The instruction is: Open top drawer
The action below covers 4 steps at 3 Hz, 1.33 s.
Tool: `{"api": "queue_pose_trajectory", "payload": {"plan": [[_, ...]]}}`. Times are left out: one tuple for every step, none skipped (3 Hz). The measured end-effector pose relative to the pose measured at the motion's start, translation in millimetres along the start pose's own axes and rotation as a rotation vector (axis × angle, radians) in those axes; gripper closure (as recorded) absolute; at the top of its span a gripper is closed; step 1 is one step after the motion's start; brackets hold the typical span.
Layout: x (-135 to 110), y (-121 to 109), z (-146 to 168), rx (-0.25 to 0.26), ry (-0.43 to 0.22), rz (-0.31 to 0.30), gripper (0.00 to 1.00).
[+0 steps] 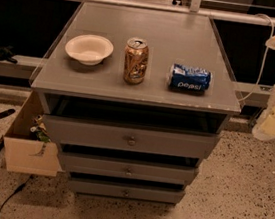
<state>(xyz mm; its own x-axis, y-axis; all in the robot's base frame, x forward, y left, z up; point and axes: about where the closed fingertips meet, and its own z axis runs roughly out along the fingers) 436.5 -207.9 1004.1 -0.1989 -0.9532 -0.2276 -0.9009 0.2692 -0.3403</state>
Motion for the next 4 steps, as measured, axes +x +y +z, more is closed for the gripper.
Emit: {"api": "queue_pose_trajectory", "payload": {"plan": [[0, 0, 0, 0.0, 0.0, 0.0, 0.0], [2, 8, 4, -0.003, -0.046, 0.01, 0.0], [14, 35, 27, -0.024, -0.202, 0.078, 0.0], [19, 48, 42, -0.032, -0.342, 0.114, 0.0]]}}
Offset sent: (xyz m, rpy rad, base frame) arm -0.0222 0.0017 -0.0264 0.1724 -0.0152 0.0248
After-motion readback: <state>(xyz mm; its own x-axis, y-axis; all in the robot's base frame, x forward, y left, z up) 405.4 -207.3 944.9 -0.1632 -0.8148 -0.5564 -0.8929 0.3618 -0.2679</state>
